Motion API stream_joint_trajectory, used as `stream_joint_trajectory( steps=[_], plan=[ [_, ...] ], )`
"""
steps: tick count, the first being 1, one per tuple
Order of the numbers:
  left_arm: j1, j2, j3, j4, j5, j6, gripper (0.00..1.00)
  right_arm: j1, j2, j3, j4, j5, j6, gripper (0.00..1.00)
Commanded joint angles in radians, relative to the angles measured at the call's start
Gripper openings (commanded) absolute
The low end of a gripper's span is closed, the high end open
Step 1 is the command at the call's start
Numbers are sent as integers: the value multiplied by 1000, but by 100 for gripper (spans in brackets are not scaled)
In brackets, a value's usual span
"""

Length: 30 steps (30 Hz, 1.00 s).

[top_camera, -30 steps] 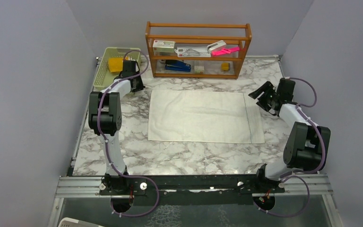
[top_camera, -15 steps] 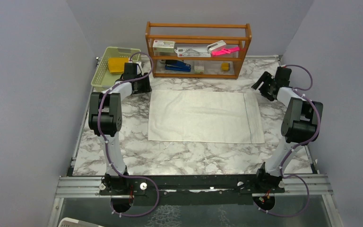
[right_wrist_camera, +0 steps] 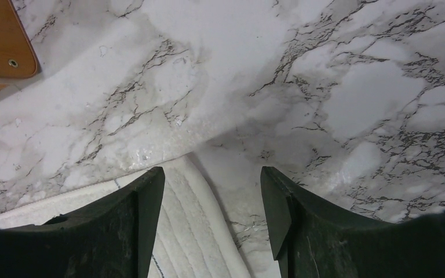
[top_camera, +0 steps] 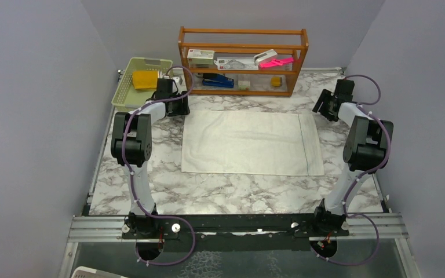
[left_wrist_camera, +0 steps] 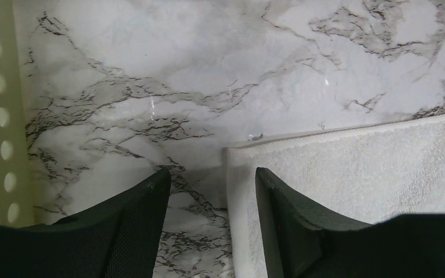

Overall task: Roll the towels
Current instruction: Fold the towel at the center of the board.

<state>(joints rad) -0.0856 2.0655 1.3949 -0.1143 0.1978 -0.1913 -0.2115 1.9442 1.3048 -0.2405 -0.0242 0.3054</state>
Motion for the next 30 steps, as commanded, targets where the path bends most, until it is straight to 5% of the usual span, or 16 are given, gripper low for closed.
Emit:
stream_joint_trajectory(
  steps=[1,12,19,30],
  plan=[
    [-33,27,-3,-1,-8,31,59,11,18,17,-21,37,-35,62],
    [-97,67,-12,-68,-218,78,49,12,0,22,-22,19,-28,62],
    [-98,100,13,-87,-235,81,0,13,9,14,-19,43,-40,62],
    [-98,63,32,-107,-221,93,0,49,64,60,-36,95,-63,62]
  ],
)
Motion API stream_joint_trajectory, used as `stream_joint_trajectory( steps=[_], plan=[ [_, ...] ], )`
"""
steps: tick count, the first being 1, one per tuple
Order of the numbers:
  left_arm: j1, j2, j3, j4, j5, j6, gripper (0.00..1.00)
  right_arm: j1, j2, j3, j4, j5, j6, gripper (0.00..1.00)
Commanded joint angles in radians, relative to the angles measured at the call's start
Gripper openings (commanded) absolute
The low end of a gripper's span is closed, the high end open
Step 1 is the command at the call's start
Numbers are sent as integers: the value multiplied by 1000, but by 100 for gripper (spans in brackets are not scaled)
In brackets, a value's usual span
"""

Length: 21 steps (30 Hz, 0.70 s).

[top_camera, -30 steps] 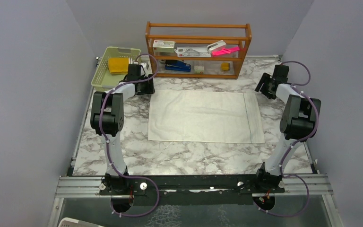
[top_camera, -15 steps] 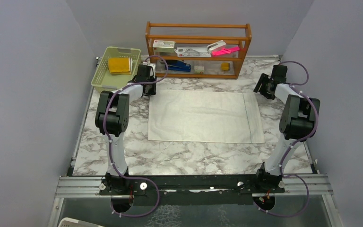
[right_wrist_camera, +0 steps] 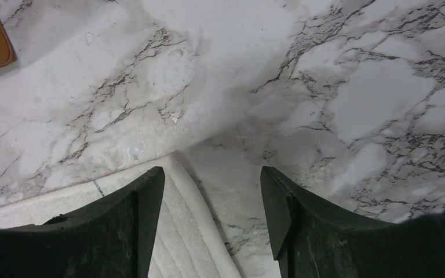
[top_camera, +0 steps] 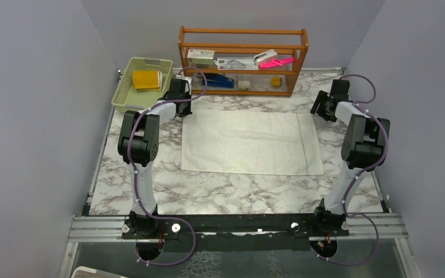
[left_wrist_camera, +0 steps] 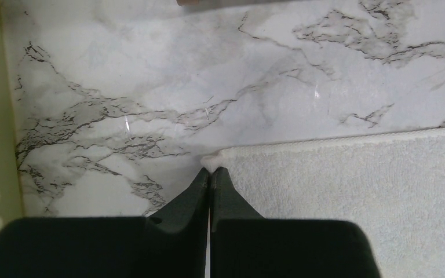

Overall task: Roll the towels
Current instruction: Fold the towel at the center of the board.

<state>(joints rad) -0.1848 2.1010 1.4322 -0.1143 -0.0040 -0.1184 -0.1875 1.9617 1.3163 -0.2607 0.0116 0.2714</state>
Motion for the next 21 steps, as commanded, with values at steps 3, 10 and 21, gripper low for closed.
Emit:
stream_joint_trajectory(
  steps=[3,10,21],
  plan=[
    [1,28,6,-115,-5,18,0,60,75,71,-27,100,-53,60],
    [1,9,21,-136,2,19,0,115,87,49,-28,174,-82,57],
    [2,7,40,-158,-30,24,0,112,120,39,-55,222,-64,13]
  ],
)
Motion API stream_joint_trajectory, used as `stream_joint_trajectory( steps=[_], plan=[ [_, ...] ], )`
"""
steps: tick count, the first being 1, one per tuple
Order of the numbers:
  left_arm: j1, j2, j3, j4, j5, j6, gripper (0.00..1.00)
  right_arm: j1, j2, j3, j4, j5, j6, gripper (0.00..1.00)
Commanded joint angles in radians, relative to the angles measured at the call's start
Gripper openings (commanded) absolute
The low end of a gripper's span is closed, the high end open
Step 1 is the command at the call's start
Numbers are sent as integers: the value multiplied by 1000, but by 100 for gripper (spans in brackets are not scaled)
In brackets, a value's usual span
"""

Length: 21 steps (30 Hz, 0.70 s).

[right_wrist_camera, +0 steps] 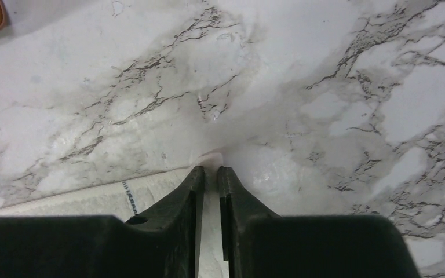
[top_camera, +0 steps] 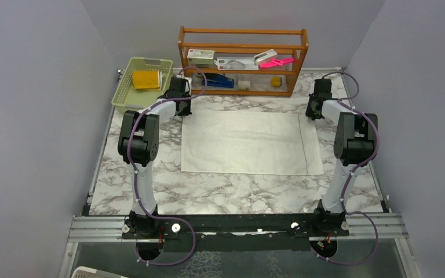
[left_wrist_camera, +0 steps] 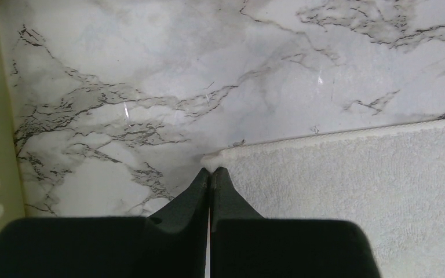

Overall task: Roll the towels
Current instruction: Fold the towel at the center of the board.

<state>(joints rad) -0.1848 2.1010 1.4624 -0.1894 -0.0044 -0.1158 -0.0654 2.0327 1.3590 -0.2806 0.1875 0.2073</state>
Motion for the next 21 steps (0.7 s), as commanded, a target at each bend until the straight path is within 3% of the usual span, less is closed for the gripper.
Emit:
stream_joint_trajectory(
  steps=[1,6,14,21],
  plan=[
    [3,6,11,-83,-33,23,0,-12,55,-4,-35,35,8,4],
    [18,0,24,-88,-35,27,0,-13,41,-24,-3,4,27,1],
    [28,-41,103,-95,-4,34,0,-13,-136,-74,84,-41,80,1],
    [30,-76,151,-24,52,48,0,-13,-225,-23,97,-76,92,1]
  ],
)
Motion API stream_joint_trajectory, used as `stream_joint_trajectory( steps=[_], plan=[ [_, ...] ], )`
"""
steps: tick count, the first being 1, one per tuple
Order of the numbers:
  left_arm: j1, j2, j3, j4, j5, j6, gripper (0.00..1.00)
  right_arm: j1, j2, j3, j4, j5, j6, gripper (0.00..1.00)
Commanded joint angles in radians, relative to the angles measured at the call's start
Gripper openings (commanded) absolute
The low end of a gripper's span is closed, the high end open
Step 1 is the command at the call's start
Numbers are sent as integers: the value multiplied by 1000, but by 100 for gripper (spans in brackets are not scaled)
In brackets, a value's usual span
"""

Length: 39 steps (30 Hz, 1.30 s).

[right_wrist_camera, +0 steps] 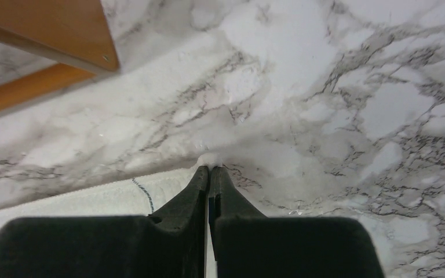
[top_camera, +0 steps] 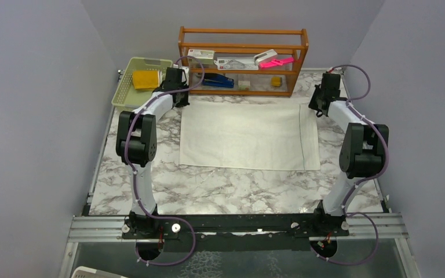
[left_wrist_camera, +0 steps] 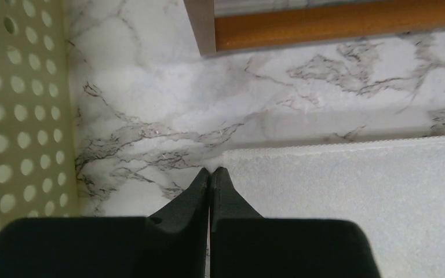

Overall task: Roll the towels
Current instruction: Fold the towel at the center of the board.

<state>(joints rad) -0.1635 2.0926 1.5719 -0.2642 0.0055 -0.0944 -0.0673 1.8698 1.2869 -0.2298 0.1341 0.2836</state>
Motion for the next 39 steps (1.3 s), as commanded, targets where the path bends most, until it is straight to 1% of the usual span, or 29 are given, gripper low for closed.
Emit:
stream_joint_trajectory(
  steps=[1,4,6,11,16,19,24,28,32,39],
  plan=[
    [9,-69,46,60,42,29,0,-11,-62,64,43,-23,12,1],
    [10,-71,54,79,37,43,0,-11,-51,109,7,-7,8,1],
    [12,-83,37,106,35,61,0,-11,-50,110,0,21,12,1],
    [30,-148,-85,252,67,79,0,-11,-79,35,43,89,30,1],
    [52,-178,-152,335,140,110,0,-11,-89,18,39,158,47,1],
    [52,-222,-240,410,176,112,0,-11,-127,-30,63,188,58,1],
    [51,-302,-418,531,247,53,0,-11,-230,-163,126,204,107,1],
    [50,-355,-524,546,278,8,0,-11,-314,-250,131,203,142,1],
    [48,-439,-624,554,270,-17,0,-11,-384,-319,98,185,190,1],
    [45,-546,-737,552,275,-86,0,-12,-467,-454,57,172,252,1]
  ],
)
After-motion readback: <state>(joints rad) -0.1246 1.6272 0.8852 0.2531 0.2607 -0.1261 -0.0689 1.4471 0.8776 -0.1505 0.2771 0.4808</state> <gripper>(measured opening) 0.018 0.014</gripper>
